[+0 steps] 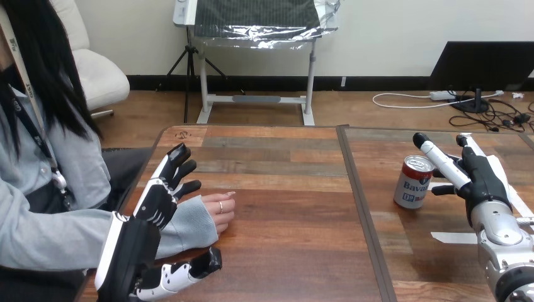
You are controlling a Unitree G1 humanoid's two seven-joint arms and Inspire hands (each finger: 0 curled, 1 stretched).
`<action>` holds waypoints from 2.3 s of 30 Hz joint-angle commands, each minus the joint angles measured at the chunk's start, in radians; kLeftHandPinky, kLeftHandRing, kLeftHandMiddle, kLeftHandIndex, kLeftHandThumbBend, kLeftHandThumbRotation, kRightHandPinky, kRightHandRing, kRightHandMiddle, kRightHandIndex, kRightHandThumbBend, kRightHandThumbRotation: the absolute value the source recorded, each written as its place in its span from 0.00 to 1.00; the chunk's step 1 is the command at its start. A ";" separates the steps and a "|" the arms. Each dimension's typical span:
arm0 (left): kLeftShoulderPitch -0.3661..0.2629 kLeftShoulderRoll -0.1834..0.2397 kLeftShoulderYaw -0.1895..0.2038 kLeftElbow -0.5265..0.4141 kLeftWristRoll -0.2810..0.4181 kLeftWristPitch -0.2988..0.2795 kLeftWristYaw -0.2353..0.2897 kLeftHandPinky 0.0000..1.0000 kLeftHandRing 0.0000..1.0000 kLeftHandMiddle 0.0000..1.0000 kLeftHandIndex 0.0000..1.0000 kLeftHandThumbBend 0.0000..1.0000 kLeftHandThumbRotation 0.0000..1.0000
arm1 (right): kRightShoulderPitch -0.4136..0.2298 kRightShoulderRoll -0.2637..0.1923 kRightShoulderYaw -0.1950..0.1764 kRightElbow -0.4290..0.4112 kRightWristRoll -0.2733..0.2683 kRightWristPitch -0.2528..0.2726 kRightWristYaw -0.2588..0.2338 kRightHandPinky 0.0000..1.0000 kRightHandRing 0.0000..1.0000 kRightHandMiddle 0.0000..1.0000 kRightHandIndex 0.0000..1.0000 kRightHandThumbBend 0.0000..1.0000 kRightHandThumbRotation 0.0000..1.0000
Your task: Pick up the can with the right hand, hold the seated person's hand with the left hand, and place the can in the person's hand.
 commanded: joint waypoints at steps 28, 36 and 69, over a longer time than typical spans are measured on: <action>-0.026 0.022 -0.003 -0.043 -0.001 -0.020 0.015 0.81 0.91 0.94 0.93 1.00 0.53 | -0.103 0.012 0.026 -0.003 -0.020 -0.015 -0.018 0.58 0.73 0.78 1.00 1.00 0.70; -0.030 0.022 -0.009 -0.036 -0.008 -0.024 0.011 0.81 0.91 0.94 0.93 1.00 0.54 | -0.105 0.017 0.018 -0.004 -0.010 -0.013 -0.004 0.67 0.81 0.85 1.00 1.00 0.69; -0.023 0.019 -0.018 -0.052 -0.006 -0.008 0.014 0.83 0.92 0.95 0.93 1.00 0.55 | -0.106 0.027 0.006 -0.005 0.007 -0.018 0.014 0.61 0.76 0.84 1.00 1.00 0.67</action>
